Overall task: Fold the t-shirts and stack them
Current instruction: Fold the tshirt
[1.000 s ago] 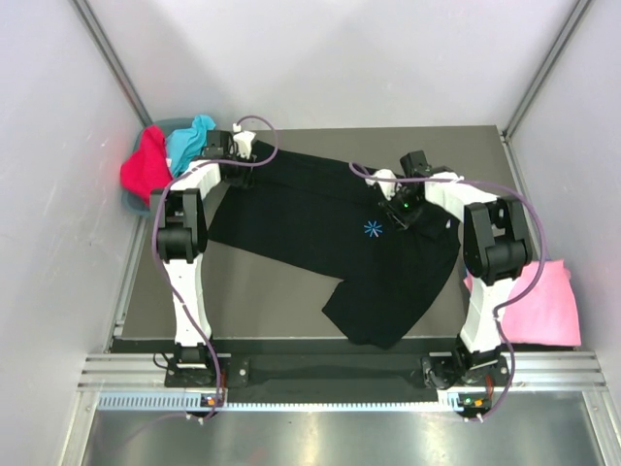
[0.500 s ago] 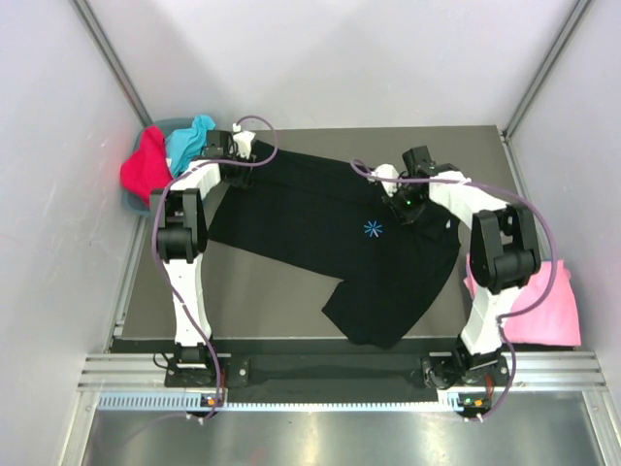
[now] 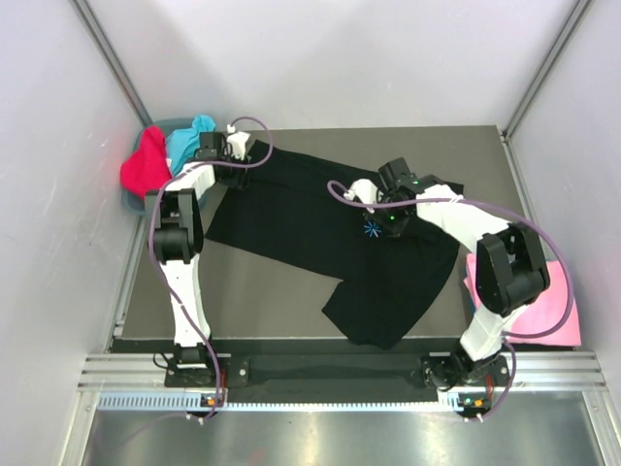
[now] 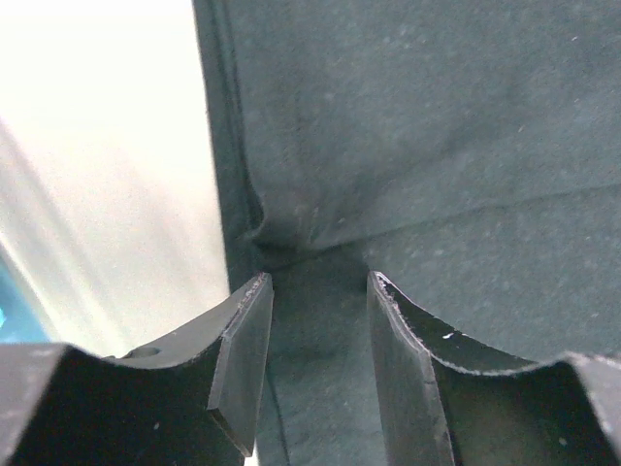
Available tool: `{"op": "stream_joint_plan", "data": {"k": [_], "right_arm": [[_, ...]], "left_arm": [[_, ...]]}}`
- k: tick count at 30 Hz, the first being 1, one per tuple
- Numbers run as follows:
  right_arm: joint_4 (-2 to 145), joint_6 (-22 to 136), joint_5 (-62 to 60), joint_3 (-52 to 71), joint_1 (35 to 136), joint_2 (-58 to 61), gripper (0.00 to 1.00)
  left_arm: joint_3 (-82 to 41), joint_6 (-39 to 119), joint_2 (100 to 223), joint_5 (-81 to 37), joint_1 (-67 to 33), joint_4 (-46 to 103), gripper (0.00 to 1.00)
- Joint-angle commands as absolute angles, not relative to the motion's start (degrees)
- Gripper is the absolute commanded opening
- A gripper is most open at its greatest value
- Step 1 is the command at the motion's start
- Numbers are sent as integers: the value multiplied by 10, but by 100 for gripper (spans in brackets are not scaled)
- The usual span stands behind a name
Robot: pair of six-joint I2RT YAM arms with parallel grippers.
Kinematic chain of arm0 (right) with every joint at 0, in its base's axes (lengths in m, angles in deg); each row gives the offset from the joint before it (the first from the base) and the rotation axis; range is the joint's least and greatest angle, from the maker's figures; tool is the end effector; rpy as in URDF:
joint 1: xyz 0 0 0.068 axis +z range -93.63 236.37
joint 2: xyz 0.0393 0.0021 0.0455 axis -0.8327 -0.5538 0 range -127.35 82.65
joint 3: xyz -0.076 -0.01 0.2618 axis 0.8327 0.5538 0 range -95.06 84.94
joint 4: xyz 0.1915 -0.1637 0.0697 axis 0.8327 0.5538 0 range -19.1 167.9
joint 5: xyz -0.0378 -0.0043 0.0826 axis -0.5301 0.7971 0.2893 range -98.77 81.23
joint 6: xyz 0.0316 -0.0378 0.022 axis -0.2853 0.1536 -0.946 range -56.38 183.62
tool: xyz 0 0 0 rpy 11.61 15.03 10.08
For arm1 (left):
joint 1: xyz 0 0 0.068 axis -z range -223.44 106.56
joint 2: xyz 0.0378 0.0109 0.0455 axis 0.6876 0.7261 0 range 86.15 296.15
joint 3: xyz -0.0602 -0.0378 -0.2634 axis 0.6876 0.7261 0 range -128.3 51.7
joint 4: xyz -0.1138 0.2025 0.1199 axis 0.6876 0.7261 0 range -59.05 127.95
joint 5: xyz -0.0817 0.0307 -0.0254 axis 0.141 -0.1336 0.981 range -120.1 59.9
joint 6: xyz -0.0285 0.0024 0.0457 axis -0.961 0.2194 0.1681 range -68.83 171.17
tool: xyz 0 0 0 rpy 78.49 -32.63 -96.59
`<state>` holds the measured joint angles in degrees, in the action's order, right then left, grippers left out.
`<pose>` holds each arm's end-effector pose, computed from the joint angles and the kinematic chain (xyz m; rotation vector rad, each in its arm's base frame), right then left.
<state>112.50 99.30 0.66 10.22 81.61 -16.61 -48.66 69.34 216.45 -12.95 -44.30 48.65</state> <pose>0.3181 0.1563 0.2270 -1.4132 2.3101 0.1703 0.5058 -0.0029 0.1648 0.4915 2.3121 -0.1999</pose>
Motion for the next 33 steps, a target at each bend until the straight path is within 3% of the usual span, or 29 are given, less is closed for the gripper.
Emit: {"op": "stream_joint_plan", "data": {"k": [1,6,10,16,23,33], "right_arm": [[1138,985,-3,97,844,-134,1],[1134,966,-9,72,859,-149,1],[1129,953,-16,23,867,-167,24],[1118,927,-40,5,842,-129,25],[1132,1038,-27,104,706,-96,25],[1190,1097,40,72,591,-180,25]], "left_arm": [[-469,699,2129,-117,-452,465,49],[-457,690,2121,-113,-453,456,49],[-462,684,2122,-105,-453,454,49],[-496,669,2129,-91,-452,464,49],[-535,672,2132,-92,-451,502,49],[-532,695,2143,-121,-446,519,49]]}}
